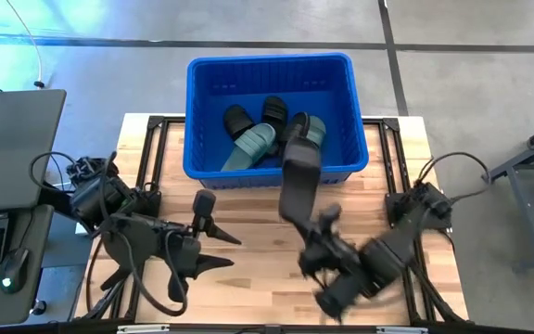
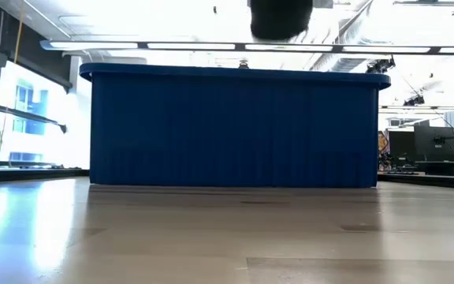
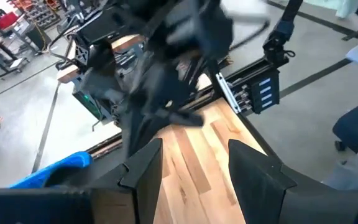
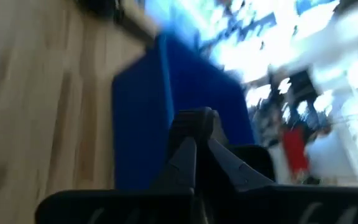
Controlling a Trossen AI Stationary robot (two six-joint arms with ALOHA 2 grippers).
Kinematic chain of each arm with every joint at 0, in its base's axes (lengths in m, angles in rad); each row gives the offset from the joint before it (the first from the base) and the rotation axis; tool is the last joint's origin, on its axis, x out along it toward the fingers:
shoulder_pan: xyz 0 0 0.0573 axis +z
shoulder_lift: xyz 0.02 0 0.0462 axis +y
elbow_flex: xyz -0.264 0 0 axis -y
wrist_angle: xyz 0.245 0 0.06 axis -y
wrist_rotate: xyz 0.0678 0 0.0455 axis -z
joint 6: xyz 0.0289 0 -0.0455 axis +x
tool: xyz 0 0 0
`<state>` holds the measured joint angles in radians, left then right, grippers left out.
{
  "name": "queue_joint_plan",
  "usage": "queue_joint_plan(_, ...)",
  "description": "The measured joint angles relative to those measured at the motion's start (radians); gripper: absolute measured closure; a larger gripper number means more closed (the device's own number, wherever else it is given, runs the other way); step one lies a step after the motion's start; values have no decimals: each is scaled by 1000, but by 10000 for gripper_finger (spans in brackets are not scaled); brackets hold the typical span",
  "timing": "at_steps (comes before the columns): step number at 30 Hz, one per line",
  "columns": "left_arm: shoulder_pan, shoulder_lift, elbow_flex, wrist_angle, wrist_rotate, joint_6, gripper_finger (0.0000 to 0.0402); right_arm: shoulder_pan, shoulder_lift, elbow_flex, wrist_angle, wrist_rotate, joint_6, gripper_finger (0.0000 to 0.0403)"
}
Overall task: Pick and place slides into bin
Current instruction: Put the black slide into the blue bin
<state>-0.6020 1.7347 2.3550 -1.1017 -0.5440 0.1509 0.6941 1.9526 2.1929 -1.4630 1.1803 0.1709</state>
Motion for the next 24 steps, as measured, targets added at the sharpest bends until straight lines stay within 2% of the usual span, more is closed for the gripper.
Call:
queue_joint_plan(3,0,5,0,-4,0,2,234,-104,-15,-1,-91,-120,58,402)
queue_joint_plan(5,0,4,0,-10,1,2,234,-174,-44,-1,-109,-141,78,401)
queue_joint_plan(10,-1,4,0,-59,1,2,234,-329,-121,-1,-33,-152,-44,400)
queue_joint_plan(16,0,4,0,-112,1,-1,234,-515,-166,-1,27,-327,-118,401)
queue_joint_plan(21,0,4,0,-152,1,-2,234,-594,-166,-47,87,-530,-125,402)
queue_joint_plan(24,0,4,0,-181,1,-17,234,-604,-162,-117,148,-560,-172,402)
